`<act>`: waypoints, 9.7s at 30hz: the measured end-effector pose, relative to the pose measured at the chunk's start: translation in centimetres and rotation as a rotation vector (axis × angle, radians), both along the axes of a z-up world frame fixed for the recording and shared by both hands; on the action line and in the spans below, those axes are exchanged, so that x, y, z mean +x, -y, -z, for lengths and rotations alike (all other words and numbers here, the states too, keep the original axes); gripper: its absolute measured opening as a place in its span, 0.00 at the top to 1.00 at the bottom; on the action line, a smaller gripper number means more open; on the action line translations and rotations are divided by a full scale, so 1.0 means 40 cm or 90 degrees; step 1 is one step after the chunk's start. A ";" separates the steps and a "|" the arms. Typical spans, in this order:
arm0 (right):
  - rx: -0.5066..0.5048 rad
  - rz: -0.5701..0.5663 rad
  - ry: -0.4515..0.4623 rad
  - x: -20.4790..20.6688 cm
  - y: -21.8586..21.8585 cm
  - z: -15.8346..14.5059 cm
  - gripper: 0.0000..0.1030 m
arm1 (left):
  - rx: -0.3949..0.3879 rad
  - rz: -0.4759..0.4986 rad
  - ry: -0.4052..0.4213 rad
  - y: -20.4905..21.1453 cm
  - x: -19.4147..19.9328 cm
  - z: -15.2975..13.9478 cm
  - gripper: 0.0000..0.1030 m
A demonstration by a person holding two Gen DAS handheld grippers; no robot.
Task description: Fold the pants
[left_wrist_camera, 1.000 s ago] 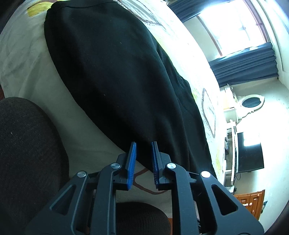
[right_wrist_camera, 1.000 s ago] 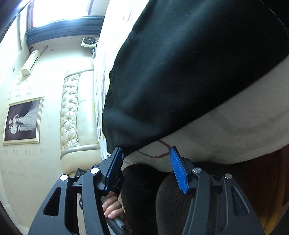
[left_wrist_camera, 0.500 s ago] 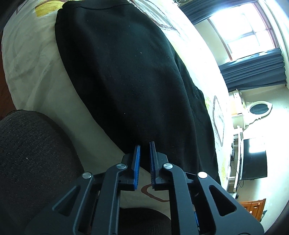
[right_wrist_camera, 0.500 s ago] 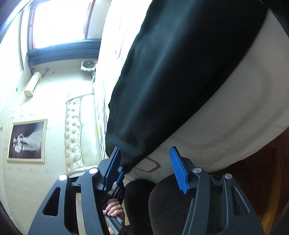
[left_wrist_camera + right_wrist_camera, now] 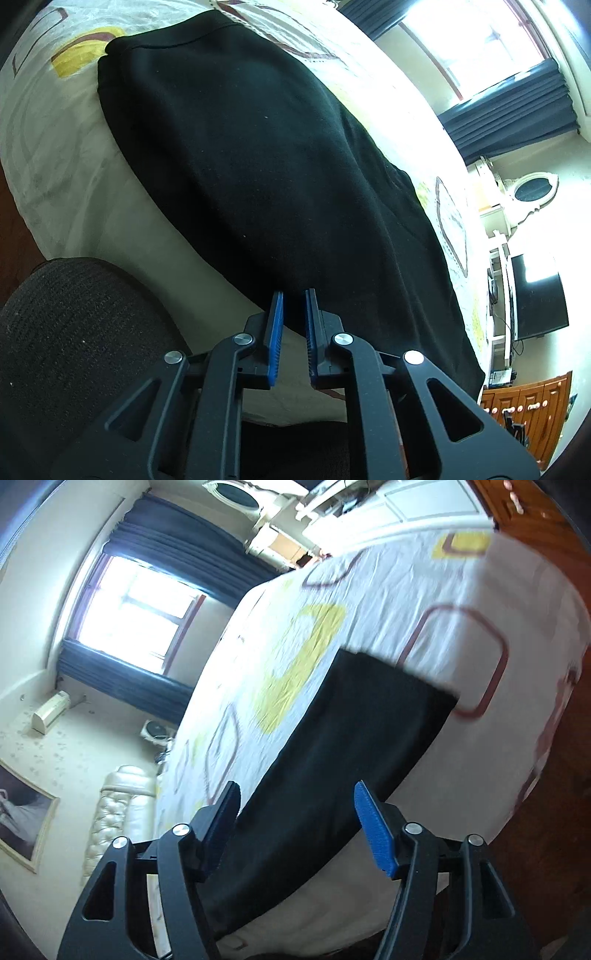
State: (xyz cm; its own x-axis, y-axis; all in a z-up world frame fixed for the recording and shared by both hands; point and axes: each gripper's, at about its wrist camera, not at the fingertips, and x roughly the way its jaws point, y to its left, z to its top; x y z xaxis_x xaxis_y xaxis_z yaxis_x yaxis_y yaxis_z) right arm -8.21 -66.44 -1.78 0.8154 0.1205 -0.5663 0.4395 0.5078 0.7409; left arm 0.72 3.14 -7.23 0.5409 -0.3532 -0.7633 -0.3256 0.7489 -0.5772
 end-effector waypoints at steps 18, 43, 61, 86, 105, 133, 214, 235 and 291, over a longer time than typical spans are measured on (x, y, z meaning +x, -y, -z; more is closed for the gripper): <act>-0.030 -0.062 -0.153 0.115 0.207 0.163 0.36 | 0.053 0.053 0.010 -0.126 0.140 -0.099 0.12; 0.072 -0.142 0.014 0.179 -0.011 -0.130 0.82 | -0.025 0.168 0.020 -0.355 0.191 -0.007 0.02; -0.011 -0.424 -0.067 0.411 -0.654 -0.056 0.82 | 0.175 0.240 0.004 -0.296 0.212 -0.070 0.02; -0.572 -0.405 -0.306 0.424 -0.947 0.042 0.31 | 0.151 0.237 0.005 -0.224 0.230 -0.058 0.02; -0.243 -0.444 -0.237 0.435 -0.844 0.026 0.87 | 0.129 0.224 0.005 -0.229 0.237 -0.055 0.02; -0.425 -0.527 -0.236 0.431 -1.110 0.051 0.63 | 0.077 0.225 0.009 -0.252 0.238 -0.053 0.02; -0.169 -0.251 -0.107 0.205 -0.493 -0.063 0.29 | -0.116 0.644 0.043 0.747 0.307 -0.199 0.90; 0.020 -0.246 -0.100 0.263 -0.292 0.062 0.28 | -0.106 0.559 0.119 0.604 0.329 -0.232 0.30; 0.181 -0.561 -0.019 0.789 -0.889 0.173 0.59 | -0.026 0.256 0.058 -0.232 0.679 -0.031 0.78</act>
